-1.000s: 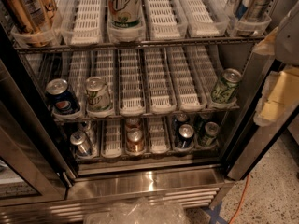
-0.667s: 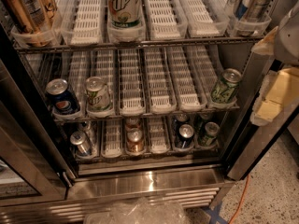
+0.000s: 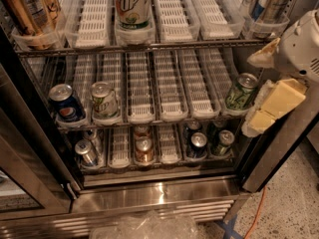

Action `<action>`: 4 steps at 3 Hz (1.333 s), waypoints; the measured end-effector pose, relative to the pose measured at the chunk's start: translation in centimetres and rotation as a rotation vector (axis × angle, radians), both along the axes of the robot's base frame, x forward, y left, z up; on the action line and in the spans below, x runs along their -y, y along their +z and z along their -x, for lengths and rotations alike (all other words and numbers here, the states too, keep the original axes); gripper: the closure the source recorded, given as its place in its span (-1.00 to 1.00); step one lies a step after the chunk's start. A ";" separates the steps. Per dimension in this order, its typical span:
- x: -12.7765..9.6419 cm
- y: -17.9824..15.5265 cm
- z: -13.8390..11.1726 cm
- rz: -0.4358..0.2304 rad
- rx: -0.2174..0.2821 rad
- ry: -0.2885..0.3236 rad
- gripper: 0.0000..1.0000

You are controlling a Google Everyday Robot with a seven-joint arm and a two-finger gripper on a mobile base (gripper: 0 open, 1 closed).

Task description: Pick green can from bottom shelf of fridge

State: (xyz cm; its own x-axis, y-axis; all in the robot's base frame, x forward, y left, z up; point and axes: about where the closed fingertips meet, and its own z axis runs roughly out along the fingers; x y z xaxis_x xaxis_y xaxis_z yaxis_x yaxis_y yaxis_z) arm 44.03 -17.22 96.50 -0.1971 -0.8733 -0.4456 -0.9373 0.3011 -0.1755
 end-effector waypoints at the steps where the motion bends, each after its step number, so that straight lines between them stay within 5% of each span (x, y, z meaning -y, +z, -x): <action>1: 0.0 0.0 0.0 0.000 0.000 0.000 -1.00; 2: -1.3 -2.0 1.0 -0.093 -0.044 0.014 -1.00; 3: -3.9 -6.9 3.9 -0.268 -0.152 -0.008 -1.00; 4: -4.7 -8.1 5.2 -0.306 -0.203 -0.015 -1.00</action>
Offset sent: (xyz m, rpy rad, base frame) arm -0.0381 0.0491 -0.0795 0.3966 0.1977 0.0589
